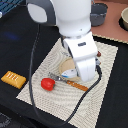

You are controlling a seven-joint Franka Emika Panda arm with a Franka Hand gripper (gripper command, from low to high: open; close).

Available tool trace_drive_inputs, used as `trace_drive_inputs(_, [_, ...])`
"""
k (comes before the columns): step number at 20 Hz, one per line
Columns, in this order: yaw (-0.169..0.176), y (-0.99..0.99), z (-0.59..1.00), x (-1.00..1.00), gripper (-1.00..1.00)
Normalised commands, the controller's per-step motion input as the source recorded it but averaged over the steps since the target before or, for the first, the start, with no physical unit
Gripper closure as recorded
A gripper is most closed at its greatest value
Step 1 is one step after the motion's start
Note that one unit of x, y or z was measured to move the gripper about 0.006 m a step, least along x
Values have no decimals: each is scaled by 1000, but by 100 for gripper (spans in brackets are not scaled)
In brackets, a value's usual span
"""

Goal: Interact with the objects in diverse but meaningful ways.

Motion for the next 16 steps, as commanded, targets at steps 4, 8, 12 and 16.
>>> trace_drive_inputs(4, [-29, -481, 56, 565, 100])
trace_drive_inputs(8, [-56, -476, 132, 736, 100])
trace_drive_inputs(12, [-100, -333, 369, 899, 100])
trace_drive_inputs(16, [-95, -247, 220, 842, 100])
